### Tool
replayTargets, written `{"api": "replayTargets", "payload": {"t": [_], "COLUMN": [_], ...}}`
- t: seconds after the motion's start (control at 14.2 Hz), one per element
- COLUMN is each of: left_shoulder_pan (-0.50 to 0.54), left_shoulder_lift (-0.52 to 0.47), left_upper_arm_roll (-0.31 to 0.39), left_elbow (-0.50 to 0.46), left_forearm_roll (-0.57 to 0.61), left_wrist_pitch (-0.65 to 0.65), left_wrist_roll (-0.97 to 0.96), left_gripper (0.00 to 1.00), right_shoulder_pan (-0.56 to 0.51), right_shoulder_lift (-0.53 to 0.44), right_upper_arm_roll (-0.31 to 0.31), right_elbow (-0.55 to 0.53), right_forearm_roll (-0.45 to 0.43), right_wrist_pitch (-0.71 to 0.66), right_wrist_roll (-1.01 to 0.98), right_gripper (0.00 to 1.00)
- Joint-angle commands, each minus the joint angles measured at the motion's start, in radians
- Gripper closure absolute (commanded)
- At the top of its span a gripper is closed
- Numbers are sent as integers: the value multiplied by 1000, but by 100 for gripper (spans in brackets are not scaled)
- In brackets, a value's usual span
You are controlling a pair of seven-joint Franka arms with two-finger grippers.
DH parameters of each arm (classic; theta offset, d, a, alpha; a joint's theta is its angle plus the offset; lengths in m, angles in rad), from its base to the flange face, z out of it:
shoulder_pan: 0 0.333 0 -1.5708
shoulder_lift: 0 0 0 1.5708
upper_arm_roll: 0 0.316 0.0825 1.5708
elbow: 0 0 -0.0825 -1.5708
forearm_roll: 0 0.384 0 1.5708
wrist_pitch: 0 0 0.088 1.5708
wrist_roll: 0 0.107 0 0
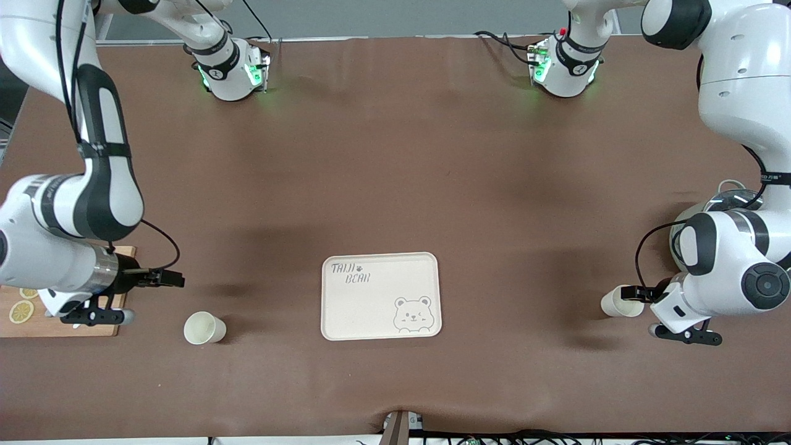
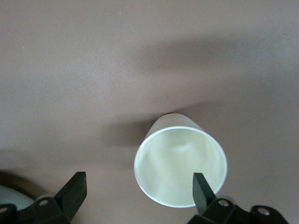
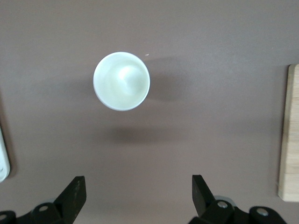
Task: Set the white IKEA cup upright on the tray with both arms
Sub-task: 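Close the left gripper on its cup while the right gripper grasps its cup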
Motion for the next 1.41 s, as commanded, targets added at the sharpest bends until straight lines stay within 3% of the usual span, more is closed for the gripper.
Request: {"api": "replayTargets", "payload": {"t": [0.0, 0.14, 0.35, 0.63, 0.77, 1.34], "left_shoulder_pan": [23, 23, 21, 21, 20, 8], "left_shoulder_lift": [5, 7, 5, 5, 5, -32], "left_upper_arm_roll": [-11, -11, -11, -11, -11, -17], "left_elbow": [-24, -29, -32, -32, -31, -18], "left_forearm_roll": [9, 6, -23, -22, -22, -17], "left_wrist_pitch": [50, 58, 58, 58, 58, 56], "left_wrist_roll": [35, 47, 49, 66, 76, 87], "left_gripper": [0, 5, 54, 99, 100, 100], "right_shoulder_pan": [-6, -4, 2, 6, 14, 11], "right_shoulder_lift": [42, 88, 106, 126, 174, 234], "right_upper_arm_roll": [0, 0, 0, 0, 0, 0], "right_elbow": [39, 49, 49, 54, 68, 103], "right_forearm_roll": [17, 17, 17, 14, 11, 12], "right_wrist_pitch": [2, 46, 103, 177, 266, 300], "right_wrist_roll": [46, 76, 88, 90, 88, 79], "right_gripper": [0, 0, 0, 0, 0, 0]}}
